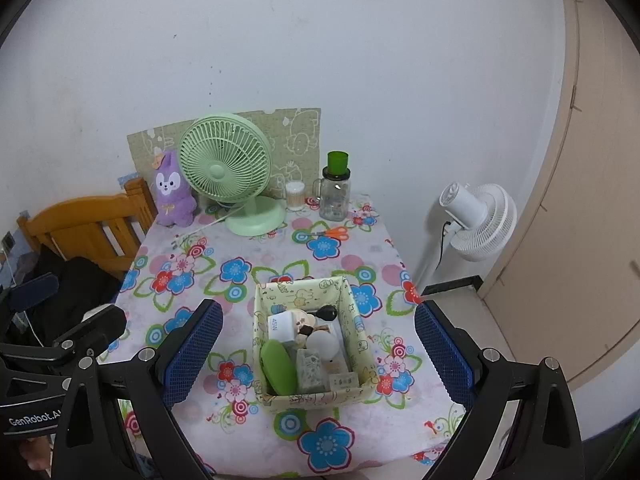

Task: Organize rigid objects

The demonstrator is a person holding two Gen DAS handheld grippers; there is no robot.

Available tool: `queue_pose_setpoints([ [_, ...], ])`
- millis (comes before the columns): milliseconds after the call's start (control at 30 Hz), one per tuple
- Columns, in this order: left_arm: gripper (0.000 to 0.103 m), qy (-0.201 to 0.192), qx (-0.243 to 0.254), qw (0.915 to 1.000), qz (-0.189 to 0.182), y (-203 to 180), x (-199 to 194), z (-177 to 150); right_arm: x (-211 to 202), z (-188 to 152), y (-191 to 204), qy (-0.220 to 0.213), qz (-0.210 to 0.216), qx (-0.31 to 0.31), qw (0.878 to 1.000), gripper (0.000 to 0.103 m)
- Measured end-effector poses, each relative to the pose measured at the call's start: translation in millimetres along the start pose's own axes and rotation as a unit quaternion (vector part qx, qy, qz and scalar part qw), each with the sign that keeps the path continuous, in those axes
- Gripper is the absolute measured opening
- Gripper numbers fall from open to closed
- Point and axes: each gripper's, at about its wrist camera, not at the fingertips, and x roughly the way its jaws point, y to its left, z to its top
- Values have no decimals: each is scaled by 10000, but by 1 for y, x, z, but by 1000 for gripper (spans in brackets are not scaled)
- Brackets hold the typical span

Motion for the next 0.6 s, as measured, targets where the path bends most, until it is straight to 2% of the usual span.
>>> queue_pose_setpoints([
  [600, 103, -43, 381, 9992, -90, -10, 1, 9, 0, -3, -11, -82, 88, 299, 9995, 98],
])
